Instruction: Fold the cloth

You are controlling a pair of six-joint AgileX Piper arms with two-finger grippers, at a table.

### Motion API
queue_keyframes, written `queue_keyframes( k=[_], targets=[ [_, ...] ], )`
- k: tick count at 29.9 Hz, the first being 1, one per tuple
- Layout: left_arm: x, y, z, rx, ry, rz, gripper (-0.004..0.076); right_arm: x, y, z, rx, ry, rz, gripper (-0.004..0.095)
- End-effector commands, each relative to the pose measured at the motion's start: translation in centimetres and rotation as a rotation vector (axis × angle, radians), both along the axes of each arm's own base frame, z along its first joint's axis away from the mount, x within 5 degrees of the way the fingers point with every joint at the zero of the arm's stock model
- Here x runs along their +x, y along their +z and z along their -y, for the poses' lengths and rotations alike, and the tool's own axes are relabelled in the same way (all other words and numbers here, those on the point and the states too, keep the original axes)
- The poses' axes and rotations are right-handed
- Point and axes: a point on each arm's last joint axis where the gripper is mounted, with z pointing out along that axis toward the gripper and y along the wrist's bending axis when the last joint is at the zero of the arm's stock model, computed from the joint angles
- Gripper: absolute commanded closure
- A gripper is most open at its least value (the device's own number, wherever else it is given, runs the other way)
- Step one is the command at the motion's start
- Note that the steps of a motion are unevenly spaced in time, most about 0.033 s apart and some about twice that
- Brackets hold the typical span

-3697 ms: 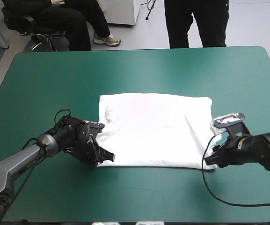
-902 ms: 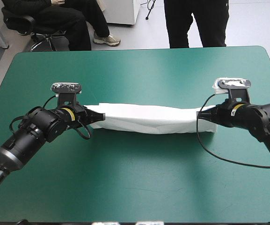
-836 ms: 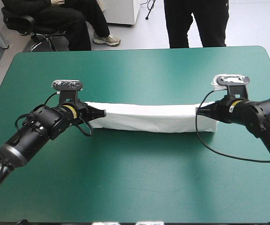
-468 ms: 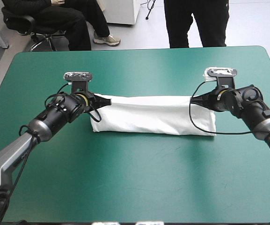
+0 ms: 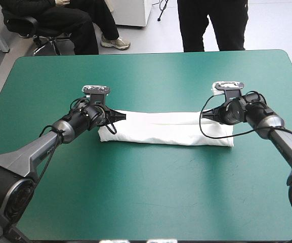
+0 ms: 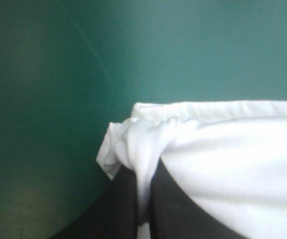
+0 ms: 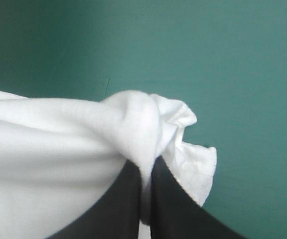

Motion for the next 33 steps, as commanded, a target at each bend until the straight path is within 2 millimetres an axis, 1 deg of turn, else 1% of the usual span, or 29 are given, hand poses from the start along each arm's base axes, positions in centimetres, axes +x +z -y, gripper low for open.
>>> queue_keyframes(
  k=[1,4,5,7,10,12,13,14,15,17,19,21,23,24,26,28,29,30,31,33],
  targets=[
    [0.4,2.0,0.2,-0.037,-0.012,0.081,0.0740,0.4,1.5,0.3,-0.027,0.030,0.061,0.0920],
    [0.5,1.5,0.3,-0.031,-0.012,0.067,0.0715,0.4,0.8,0.4,-0.061,0.065,0.020,0.0861],
    [0.6,1.4,0.3,-0.030,-0.012,0.065,0.0703,0.4,0.7,0.3,-0.063,0.070,0.012,0.0820],
    [0.6,1.2,0.3,-0.019,-0.021,0.055,0.0647,0.3,0.7,0.3,-0.062,0.080,-0.004,0.0715],
    [0.4,1.3,0.3,-0.007,-0.030,0.035,0.0539,0.0,0.6,0.3,-0.069,0.082,-0.037,0.0495],
    [0.2,2.1,0.2,0.007,-0.034,0.018,0.0461,-0.2,0.9,0.4,-0.084,0.086,-0.081,0.0328],
    [0.2,2.4,0.1,0.016,-0.033,0.005,0.0433,-0.3,1.1,0.5,-0.087,0.085,-0.095,0.0286],
    [0.0,3.1,0.0,0.023,-0.035,0.006,0.0402,-0.4,1.5,0.5,-0.093,0.087,-0.101,0.0244],
    [-0.2,3.7,-0.1,0.031,-0.039,0.006,0.0378,-0.5,2.0,0.6,-0.095,0.089,-0.100,0.0229],
    [-0.5,4.9,-0.4,0.044,-0.050,0.022,0.0356,-0.6,3.2,0.6,-0.099,0.100,-0.075,0.0229],
    [-1.0,6.4,-0.6,0.053,-0.059,0.041,0.0356,-1.0,4.7,0.7,-0.101,0.098,-0.037,0.0229],
    [-1.9,8.2,-1.2,0.070,-0.056,0.053,0.0356,-1.7,6.3,1.1,-0.123,0.097,-0.009,0.0229],
    [-2.8,9.6,-1.8,0.097,-0.051,0.055,0.0356,-2.5,7.5,1.5,-0.154,0.095,0.013,0.0229],
    [-3.5,10.7,-2.2,0.097,-0.045,0.070,0.0356,-3.0,8.2,1.8,-0.168,0.093,0.024,0.0229],
    [-4.8,12.3,-2.7,0.075,-0.050,0.079,0.0358,-4.1,9.4,2.4,-0.205,0.085,0.042,0.0229],
    [-6.3,14.1,-2.8,0.018,-0.100,0.104,0.0384,-5.2,10.4,2.9,-0.229,0.068,0.060,0.0229],
    [-7.0,14.8,-2.7,-0.002,-0.140,0.117,0.0412,-5.6,10.9,3.1,-0.243,0.060,0.070,0.0229],
    [-7.6,15.4,-2.5,-0.038,-0.172,0.125,0.0466,-6.0,11.3,3.4,-0.256,0.047,0.076,0.0229],
    [-8.1,16.1,-2.3,-0.078,-0.207,0.139,0.0541,-6.3,11.6,3.6,-0.267,0.036,0.084,0.0229],
    [-8.5,17.0,-1.7,-0.137,-0.278,0.158,0.0725,-7.0,12.3,4.3,-0.279,0.003,0.098,0.0229]
  ],
)
